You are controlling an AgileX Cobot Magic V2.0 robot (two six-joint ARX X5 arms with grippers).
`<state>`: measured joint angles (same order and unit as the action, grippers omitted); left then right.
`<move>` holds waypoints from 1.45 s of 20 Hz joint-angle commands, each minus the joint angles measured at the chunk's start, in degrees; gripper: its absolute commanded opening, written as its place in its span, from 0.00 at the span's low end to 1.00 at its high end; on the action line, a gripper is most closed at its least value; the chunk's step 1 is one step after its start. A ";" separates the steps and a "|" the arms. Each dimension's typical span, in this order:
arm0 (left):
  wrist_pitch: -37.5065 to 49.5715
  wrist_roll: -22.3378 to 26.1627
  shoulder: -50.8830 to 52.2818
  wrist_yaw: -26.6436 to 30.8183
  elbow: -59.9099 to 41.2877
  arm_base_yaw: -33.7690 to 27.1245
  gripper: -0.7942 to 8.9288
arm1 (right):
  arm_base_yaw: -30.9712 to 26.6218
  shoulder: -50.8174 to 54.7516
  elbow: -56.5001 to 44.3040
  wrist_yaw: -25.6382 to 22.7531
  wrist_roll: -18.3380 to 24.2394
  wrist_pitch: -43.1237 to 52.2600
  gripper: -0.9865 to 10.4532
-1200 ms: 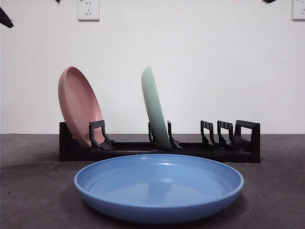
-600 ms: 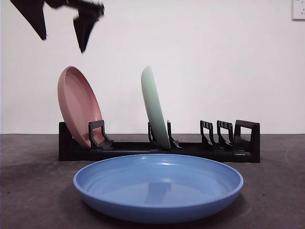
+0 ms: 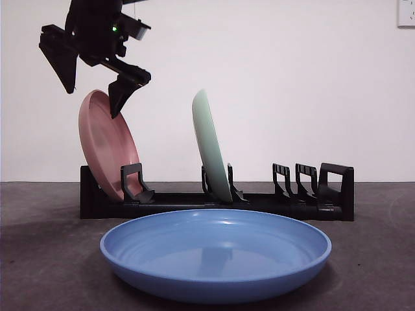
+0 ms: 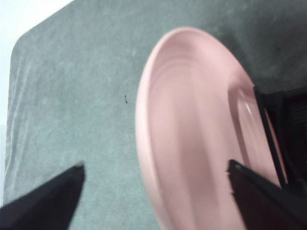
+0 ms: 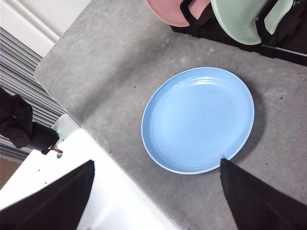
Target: Place the plate
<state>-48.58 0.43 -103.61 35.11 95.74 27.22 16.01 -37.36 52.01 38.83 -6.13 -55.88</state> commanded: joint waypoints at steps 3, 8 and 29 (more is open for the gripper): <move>0.26 -1.33 -1.46 0.59 1.60 -0.37 0.39 | 0.09 -0.24 0.44 0.17 -0.31 0.59 0.45; 0.59 -1.31 -1.46 0.59 1.60 -0.35 0.23 | 0.09 -0.28 0.44 0.15 -0.28 1.07 0.45; -10.93 -0.48 -1.42 3.39 19.21 0.24 0.10 | 0.09 -0.28 0.44 0.15 -0.24 1.92 0.45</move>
<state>-60.05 0.38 -104.18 38.20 113.14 26.94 16.01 -37.36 52.01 38.85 -6.24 -54.57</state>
